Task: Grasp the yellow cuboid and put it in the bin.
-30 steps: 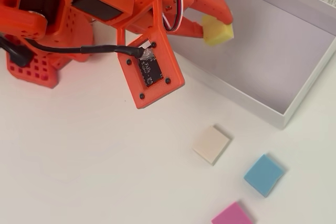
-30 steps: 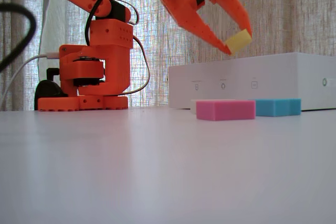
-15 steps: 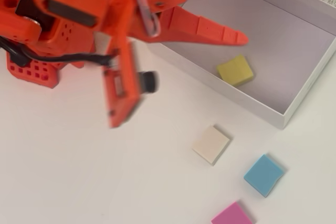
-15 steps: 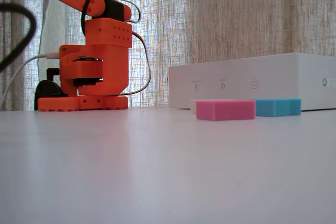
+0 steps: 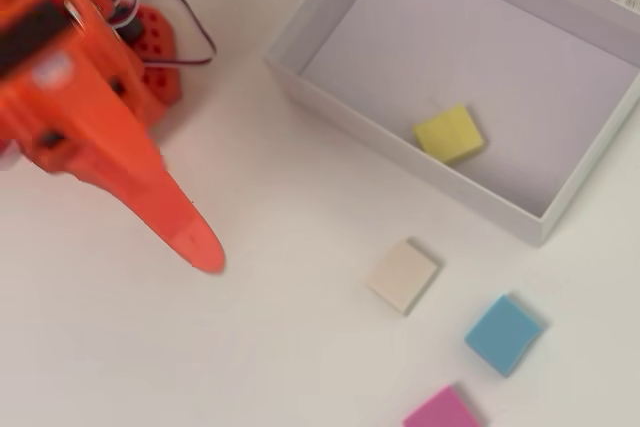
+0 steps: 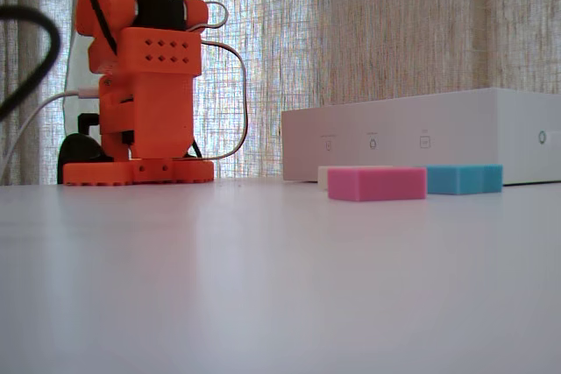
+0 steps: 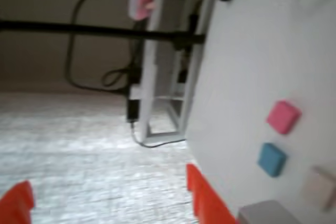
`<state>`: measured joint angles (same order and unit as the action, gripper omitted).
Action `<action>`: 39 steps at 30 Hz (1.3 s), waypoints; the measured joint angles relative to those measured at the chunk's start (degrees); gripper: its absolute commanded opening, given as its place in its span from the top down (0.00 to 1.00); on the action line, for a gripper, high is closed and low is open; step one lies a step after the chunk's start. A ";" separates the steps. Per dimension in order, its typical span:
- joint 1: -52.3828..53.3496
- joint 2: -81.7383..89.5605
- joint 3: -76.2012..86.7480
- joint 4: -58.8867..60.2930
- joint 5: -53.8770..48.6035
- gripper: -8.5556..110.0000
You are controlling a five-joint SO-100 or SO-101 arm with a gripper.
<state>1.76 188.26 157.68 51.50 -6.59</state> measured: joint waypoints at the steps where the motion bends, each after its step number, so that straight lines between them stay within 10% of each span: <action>1: 0.88 0.35 0.88 4.04 0.53 0.61; 11: 1.23 1.49 10.37 23.73 0.79 0.68; 19: 1.23 1.58 11.16 24.87 0.79 0.91; 39: 0.53 1.58 11.16 24.87 0.35 1.00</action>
<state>2.29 189.84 168.84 76.38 -6.24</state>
